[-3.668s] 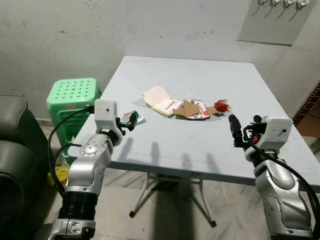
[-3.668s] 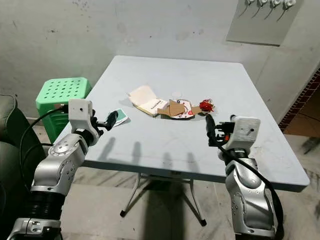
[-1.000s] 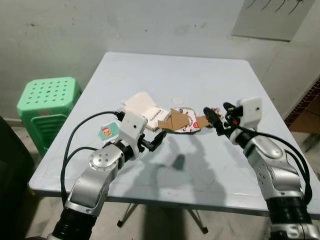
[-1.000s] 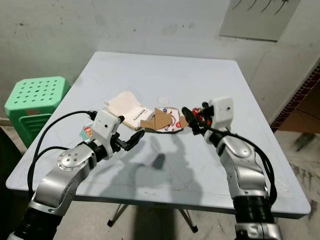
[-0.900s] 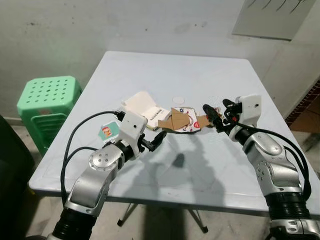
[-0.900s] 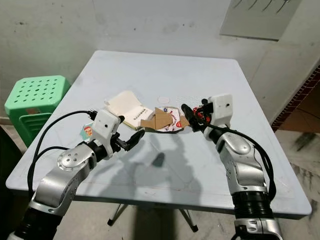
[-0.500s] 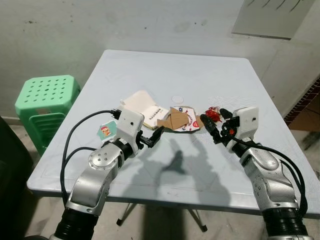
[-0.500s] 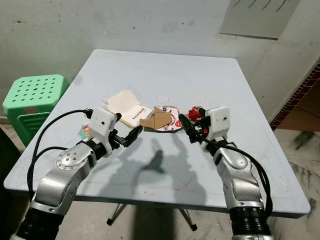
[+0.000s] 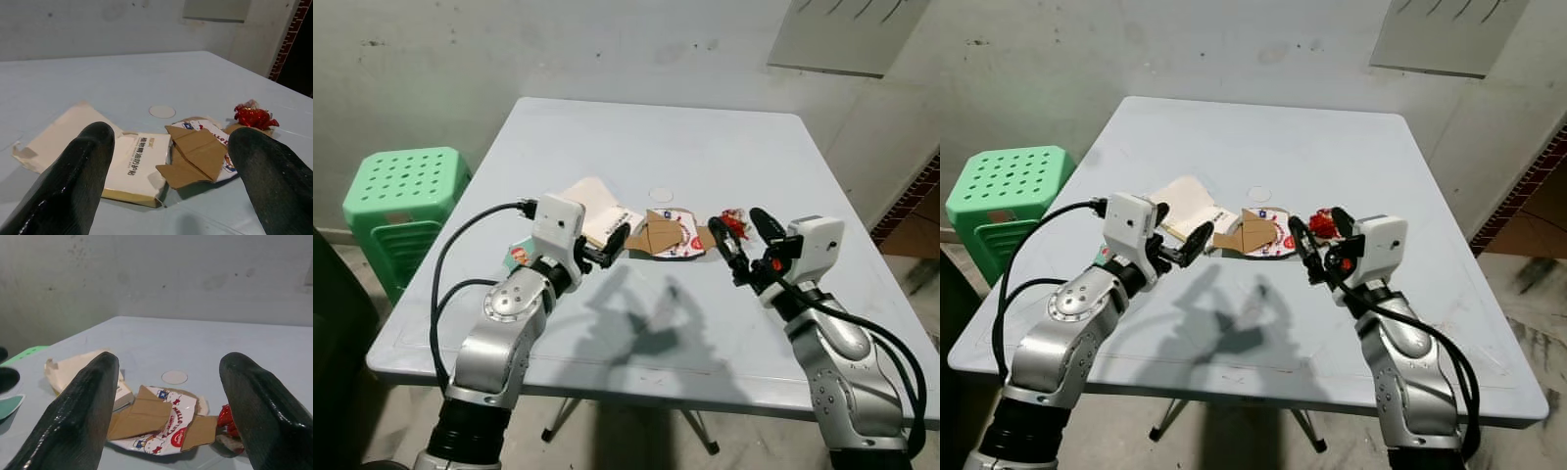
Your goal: Picking trash to rubbish bin
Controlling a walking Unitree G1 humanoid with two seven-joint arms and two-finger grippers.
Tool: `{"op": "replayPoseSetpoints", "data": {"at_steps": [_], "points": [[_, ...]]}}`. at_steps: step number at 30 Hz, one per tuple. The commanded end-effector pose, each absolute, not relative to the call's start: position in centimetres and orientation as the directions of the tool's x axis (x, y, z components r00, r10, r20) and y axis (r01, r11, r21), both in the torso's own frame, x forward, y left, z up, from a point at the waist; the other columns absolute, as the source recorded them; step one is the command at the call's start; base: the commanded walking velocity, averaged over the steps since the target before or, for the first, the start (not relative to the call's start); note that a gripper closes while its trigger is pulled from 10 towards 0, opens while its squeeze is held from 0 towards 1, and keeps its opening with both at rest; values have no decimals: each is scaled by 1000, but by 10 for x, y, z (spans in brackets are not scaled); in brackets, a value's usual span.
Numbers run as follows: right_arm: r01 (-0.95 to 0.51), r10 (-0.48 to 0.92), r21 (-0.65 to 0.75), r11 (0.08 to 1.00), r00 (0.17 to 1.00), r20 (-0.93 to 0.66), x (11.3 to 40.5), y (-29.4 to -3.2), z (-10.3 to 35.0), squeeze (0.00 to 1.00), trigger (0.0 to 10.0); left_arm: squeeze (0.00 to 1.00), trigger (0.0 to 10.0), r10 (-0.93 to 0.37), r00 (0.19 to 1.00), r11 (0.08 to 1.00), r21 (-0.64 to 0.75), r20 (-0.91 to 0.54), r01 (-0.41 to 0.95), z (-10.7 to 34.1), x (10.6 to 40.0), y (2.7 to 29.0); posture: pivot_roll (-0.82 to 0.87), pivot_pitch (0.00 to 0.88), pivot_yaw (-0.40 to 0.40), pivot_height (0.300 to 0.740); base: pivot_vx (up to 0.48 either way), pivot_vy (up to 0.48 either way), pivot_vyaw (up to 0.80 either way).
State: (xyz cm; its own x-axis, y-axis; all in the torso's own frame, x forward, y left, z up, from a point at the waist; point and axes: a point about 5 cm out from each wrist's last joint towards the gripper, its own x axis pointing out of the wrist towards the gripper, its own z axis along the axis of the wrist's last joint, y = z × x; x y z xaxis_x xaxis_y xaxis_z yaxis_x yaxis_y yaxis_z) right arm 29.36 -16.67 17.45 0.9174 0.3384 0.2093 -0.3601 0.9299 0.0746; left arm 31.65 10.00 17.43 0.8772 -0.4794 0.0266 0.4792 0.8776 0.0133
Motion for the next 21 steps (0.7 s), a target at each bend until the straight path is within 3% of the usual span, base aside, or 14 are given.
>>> {"op": "replayPoseSetpoints", "data": {"at_steps": [1,7,16,21], "points": [[-351,326,80,933,919,223,291,-170,179,0,10000,0,10000,-487,873,874,8,35,487,177,318,99,-40,60,-54,740,0,0,0],[-351,326,79,933,919,224,289,-171,181,0,10000,0,10000,-483,875,875,-8,28,484,175,318,99,-40,58,-54,740,0,-244,0],[-352,329,80,933,920,212,288,-172,180,0,10000,0,10000,-474,880,880,-10,26,474,176,319,100,-41,63,-57,740,0,-480,0],[-354,334,75,932,921,199,287,-173,180,0,10000,0,10000,-450,893,891,-58,16,450,176,322,99,-43,64,-60,740,0,0,0]]}}
